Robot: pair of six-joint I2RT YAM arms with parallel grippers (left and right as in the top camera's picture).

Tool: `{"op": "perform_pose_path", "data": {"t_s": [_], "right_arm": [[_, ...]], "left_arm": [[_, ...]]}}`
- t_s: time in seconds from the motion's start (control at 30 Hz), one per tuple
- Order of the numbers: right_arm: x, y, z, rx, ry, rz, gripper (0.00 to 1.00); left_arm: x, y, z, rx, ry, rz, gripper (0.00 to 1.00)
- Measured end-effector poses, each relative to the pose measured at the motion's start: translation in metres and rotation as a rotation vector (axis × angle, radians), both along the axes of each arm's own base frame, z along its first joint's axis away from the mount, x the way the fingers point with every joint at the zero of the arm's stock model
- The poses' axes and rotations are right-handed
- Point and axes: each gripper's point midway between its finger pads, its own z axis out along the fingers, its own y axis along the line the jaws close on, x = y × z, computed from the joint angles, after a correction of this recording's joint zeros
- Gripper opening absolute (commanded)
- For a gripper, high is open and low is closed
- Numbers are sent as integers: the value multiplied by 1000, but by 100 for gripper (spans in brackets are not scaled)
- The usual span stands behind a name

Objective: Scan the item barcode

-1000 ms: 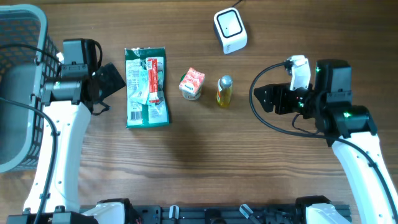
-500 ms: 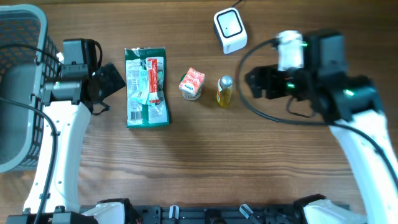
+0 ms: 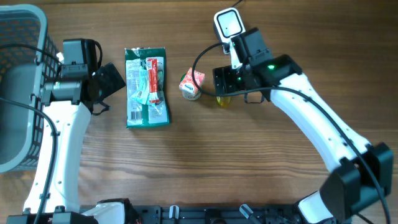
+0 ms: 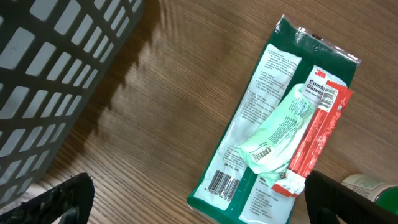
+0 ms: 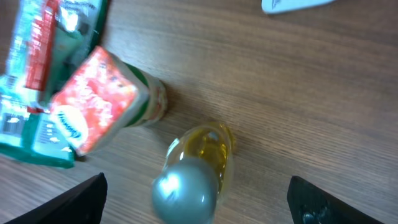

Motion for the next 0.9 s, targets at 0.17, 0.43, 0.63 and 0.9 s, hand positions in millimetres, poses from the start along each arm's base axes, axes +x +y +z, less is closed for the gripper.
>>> {"op": "perform_pose_path", "data": {"t_s": [0.17, 0.43, 0.63, 0.9], "right_arm": [[5, 0, -26, -34, 42, -6, 92], [7, 1, -50, -58, 88, -14, 61], [7, 0, -50, -59, 88, -14, 69], [7, -1, -50, -63, 87, -15, 38]], "left_arm": [[0, 0, 0, 0, 0, 0, 100], [0, 0, 0, 0, 0, 0, 100], [0, 0, 0, 0, 0, 0, 100], [0, 0, 0, 0, 0, 0, 100]]}}
